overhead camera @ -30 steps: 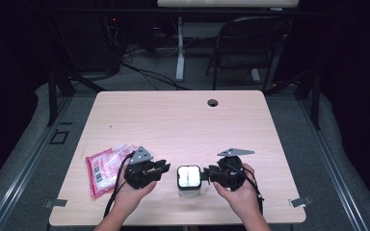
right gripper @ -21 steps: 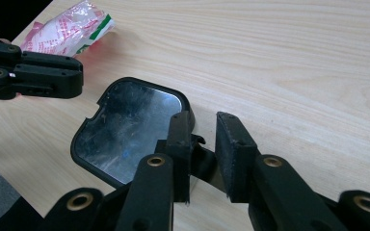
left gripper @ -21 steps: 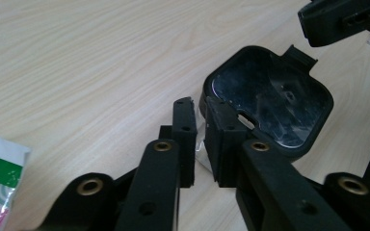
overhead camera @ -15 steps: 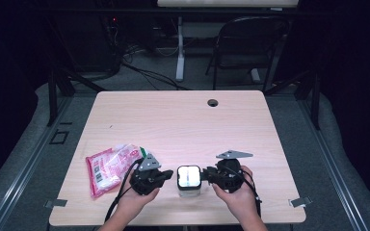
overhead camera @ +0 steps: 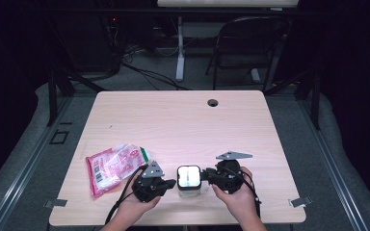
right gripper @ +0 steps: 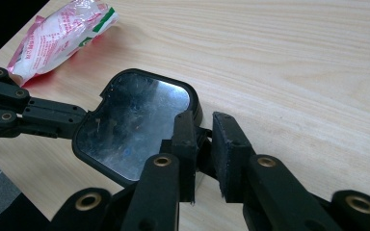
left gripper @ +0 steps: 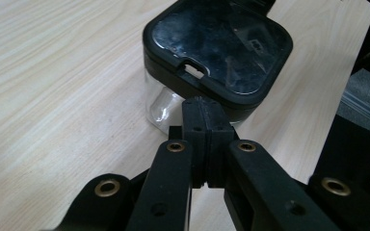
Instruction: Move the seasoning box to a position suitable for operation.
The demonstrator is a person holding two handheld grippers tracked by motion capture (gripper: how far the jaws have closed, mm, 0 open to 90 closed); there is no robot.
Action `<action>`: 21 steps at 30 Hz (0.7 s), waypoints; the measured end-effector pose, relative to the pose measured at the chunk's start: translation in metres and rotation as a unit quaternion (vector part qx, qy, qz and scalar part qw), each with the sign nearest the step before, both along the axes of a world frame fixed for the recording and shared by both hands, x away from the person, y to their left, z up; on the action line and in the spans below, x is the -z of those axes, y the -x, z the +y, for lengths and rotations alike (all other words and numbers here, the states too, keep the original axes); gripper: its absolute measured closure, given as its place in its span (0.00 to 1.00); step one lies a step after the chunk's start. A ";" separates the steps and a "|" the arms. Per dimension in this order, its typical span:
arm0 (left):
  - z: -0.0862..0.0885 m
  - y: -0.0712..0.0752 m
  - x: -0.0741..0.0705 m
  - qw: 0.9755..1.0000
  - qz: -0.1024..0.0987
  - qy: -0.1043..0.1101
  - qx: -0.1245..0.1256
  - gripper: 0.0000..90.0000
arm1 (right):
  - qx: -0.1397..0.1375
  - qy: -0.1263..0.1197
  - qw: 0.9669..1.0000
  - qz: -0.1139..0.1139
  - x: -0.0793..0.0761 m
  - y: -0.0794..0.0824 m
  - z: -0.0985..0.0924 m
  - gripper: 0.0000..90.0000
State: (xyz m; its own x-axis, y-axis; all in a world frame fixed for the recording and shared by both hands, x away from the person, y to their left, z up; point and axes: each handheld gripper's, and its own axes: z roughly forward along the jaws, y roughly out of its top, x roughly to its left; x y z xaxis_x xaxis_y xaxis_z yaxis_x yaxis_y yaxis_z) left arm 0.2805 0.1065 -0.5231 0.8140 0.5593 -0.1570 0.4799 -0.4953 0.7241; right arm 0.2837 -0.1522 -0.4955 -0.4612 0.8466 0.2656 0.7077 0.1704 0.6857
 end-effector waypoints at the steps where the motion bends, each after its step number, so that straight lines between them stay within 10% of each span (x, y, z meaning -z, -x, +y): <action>1: 0.000 0.000 0.000 1.000 0.000 0.000 0.000 1.00 | 0.000 0.000 1.000 0.000 0.000 0.000 0.000 0.89; 21: 0.001 0.001 -0.001 1.000 -0.001 0.010 0.002 1.00 | 0.000 -0.008 1.000 -0.001 0.001 0.001 -0.001 0.91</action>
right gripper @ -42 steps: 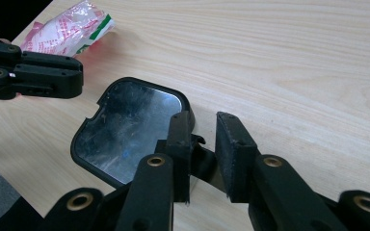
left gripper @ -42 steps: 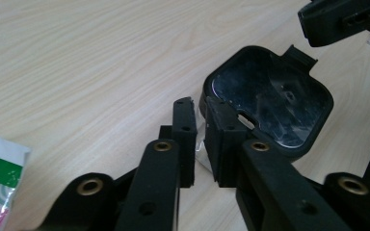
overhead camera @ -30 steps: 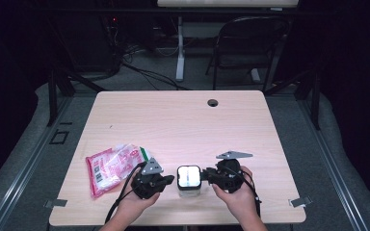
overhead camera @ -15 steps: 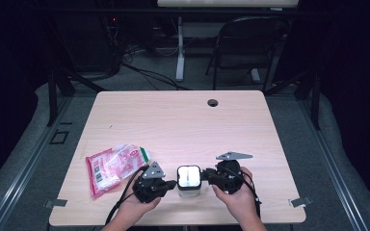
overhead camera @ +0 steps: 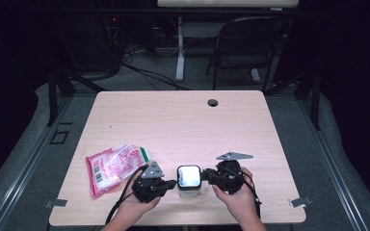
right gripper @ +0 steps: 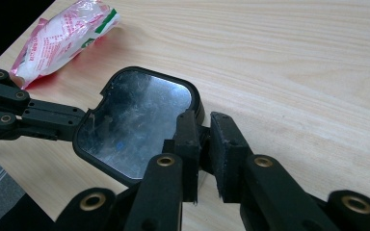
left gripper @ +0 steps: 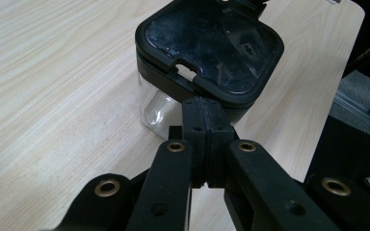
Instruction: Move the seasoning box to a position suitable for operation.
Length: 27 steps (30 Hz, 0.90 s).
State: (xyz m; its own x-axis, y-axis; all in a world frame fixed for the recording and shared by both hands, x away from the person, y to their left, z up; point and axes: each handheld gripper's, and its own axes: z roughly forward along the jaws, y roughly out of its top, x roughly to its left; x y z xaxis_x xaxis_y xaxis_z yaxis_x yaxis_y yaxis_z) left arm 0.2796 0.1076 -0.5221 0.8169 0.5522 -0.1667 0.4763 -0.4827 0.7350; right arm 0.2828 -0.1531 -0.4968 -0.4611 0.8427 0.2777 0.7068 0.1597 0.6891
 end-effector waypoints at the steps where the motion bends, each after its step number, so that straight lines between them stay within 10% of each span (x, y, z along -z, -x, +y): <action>1: 0.000 0.000 0.000 1.000 0.000 0.001 0.000 1.00 | 0.000 0.001 1.000 0.000 0.000 0.000 0.000 0.91; 27: -0.001 0.001 -0.016 1.000 -0.014 0.023 0.003 1.00 | 0.007 -0.004 1.000 -0.006 0.003 0.003 -0.003 0.91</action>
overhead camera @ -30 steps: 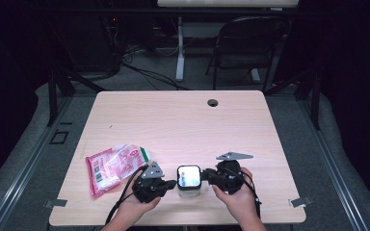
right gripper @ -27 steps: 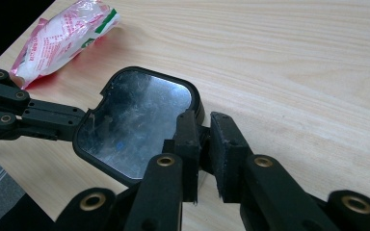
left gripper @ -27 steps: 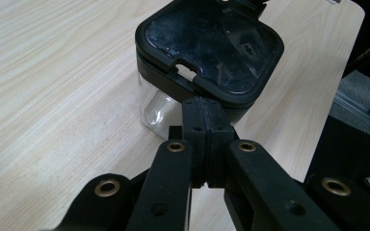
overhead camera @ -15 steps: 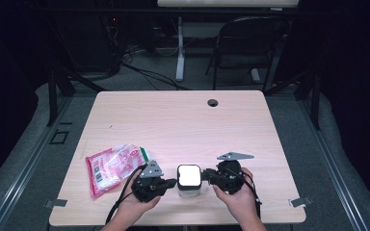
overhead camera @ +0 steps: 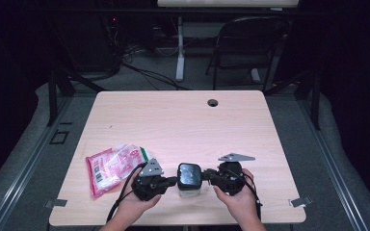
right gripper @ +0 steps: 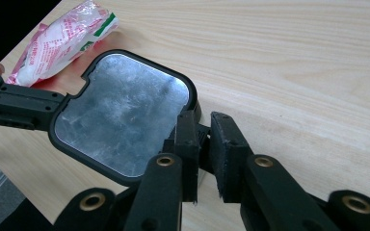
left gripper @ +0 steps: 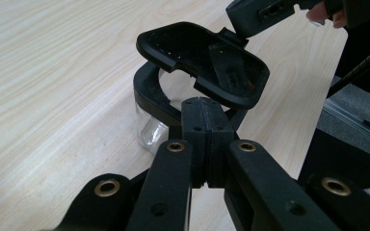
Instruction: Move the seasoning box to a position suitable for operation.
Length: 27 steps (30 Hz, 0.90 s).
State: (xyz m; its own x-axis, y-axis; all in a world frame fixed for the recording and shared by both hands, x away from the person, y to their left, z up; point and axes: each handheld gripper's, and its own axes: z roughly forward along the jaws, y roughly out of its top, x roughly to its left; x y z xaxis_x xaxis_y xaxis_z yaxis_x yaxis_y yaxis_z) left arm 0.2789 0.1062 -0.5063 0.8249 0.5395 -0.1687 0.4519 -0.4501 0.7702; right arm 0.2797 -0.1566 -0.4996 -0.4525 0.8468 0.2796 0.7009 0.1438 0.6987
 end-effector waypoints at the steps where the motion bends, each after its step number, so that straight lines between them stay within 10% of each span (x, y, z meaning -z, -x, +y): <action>1: 0.000 0.000 0.000 1.000 0.000 0.000 0.000 1.00 | 0.000 0.000 1.000 0.000 0.000 0.000 0.000 0.91; 27: -0.013 -0.003 -0.013 1.000 -0.009 0.008 0.009 1.00 | -0.074 0.009 0.997 -0.002 -0.009 0.029 0.013 0.55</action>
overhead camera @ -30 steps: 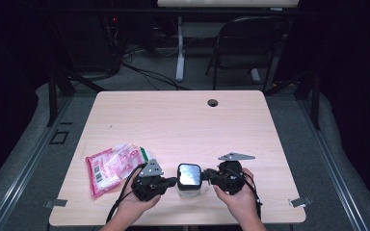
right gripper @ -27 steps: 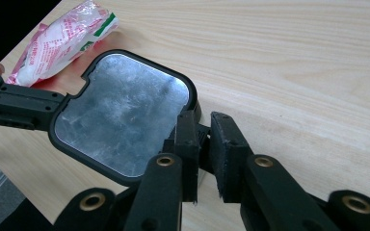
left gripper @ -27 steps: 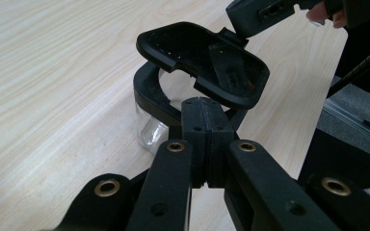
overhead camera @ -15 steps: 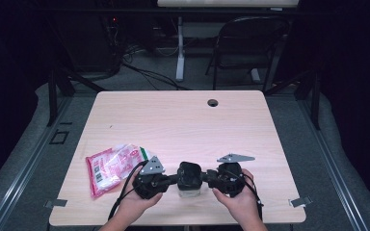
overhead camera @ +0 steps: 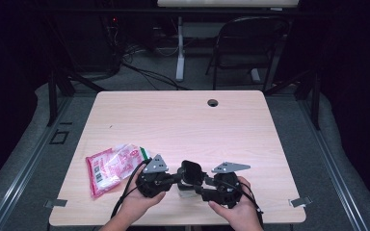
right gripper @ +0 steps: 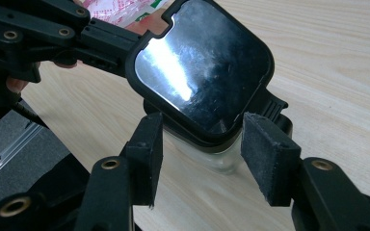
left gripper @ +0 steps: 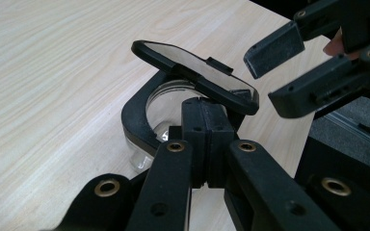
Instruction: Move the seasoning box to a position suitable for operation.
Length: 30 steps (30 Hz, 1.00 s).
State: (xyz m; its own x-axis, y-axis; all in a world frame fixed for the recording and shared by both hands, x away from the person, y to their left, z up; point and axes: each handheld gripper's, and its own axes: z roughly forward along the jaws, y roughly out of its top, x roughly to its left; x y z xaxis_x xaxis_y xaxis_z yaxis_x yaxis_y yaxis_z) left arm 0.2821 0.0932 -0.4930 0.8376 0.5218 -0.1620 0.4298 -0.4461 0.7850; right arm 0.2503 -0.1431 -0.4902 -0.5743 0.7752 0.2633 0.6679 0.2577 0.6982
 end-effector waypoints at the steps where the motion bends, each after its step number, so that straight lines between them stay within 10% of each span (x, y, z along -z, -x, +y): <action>1: -0.001 0.000 -0.001 1.000 0.000 0.001 0.004 1.00 | -0.002 0.004 1.000 -0.002 0.000 0.000 0.000 0.54; 16: -0.006 0.001 -0.005 1.000 -0.011 0.001 0.012 0.98 | 0.024 0.017 0.999 -0.029 0.008 0.000 0.011 0.55; 30: -0.001 -0.011 0.016 0.998 -0.007 -0.037 -0.053 0.67 | 0.021 0.017 0.999 -0.027 0.009 -0.001 0.009 0.56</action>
